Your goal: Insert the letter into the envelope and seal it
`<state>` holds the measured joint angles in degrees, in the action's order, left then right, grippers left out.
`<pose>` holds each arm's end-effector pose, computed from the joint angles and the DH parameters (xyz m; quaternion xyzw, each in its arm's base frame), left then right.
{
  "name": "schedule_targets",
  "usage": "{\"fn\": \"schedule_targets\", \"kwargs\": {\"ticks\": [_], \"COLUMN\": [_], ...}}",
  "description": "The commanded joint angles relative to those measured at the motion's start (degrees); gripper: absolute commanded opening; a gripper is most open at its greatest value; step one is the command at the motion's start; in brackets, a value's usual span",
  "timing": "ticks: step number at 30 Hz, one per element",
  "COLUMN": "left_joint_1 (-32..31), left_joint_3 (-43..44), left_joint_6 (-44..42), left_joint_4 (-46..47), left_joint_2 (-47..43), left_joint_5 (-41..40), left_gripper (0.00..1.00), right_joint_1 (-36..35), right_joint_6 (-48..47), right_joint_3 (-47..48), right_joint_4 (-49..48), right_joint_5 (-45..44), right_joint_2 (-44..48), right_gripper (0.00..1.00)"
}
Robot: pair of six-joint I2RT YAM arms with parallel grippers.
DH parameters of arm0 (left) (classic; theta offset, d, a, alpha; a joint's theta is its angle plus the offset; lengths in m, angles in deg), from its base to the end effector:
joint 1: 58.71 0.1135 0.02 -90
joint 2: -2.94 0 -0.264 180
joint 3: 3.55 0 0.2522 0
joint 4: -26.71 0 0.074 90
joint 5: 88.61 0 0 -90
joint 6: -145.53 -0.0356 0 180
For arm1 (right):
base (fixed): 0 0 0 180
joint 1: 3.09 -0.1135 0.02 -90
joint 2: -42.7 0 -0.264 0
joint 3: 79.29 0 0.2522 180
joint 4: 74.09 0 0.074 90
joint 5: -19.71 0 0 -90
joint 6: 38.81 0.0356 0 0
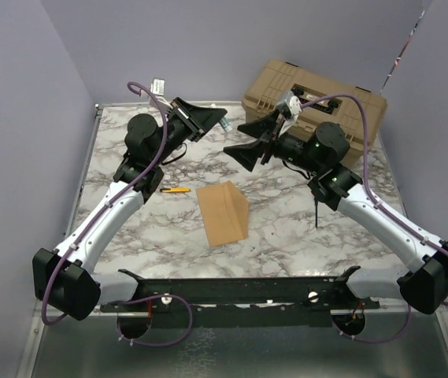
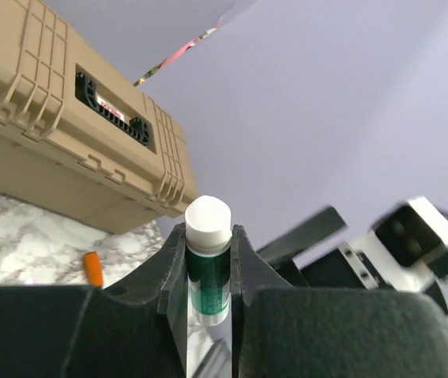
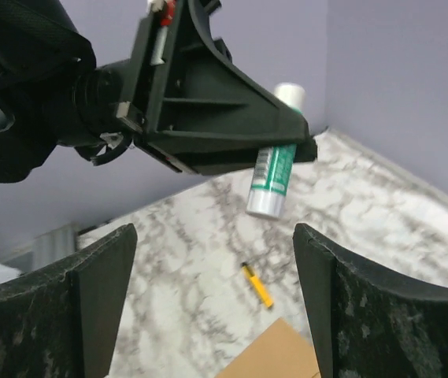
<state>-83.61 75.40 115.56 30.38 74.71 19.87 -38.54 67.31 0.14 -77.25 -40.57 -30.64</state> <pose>0.2614 -0.1338 0.4161 -0.0718 0.6369 -0.5891 0.4922 0.2330 0.1876 0.4100 -0.2977 0.5844 0.4699 0.5908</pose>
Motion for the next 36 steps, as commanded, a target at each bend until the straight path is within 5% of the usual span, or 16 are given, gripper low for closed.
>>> {"fn": "schedule_targets", "kwargs": {"ticks": [1, 6, 10, 19, 24, 32, 36], "left_joint_1": [-0.62, -0.63, -0.61, -0.62, -0.7, -0.67, -0.65], "left_joint_3": [2.26, 3.41, 3.26, 1.59, 1.15, -0.01, -0.33], "left_joint_6": [9.73, 10.08, 9.94, 9.49, 8.99, 8.2, 7.93], "left_joint_4": [-1.82, -1.87, -1.95, -1.82, -2.66, -2.93, -3.08], "left_joint_2": [-0.37, -0.7, -1.25, -2.35, -2.63, -3.65, -3.87], "left_joint_5": [-5.34, -5.62, -5.52, -4.69, -5.1, -5.21, -5.34], "left_gripper": [0.0, 0.0, 0.0, 0.0, 0.0, 0.0, 0.0], "right_joint_1": [-2.89, -4.67, -5.1, -6.35, -6.86, -7.09, -7.05], "right_joint_6": [-17.11, -24.35, -25.17, -25.23, -24.5, -22.98, -20.6], "right_joint_3": [-2.22, -10.22, -10.73, -8.65, -6.35, -5.08, -3.79], "right_joint_4": [-5.84, -23.44, -27.99, -32.57, -31.34, -31.8, -29.57], "right_joint_5": [-10.12, -12.48, -15.26, -14.01, -16.76, -16.0, -15.9], "right_joint_2": [0.83, 0.96, -0.31, -3.45, -5.27, -6.53, -6.97], "right_gripper": [0.81, 0.67, 0.53, 0.62, 0.45, 0.41, 0.14]}}
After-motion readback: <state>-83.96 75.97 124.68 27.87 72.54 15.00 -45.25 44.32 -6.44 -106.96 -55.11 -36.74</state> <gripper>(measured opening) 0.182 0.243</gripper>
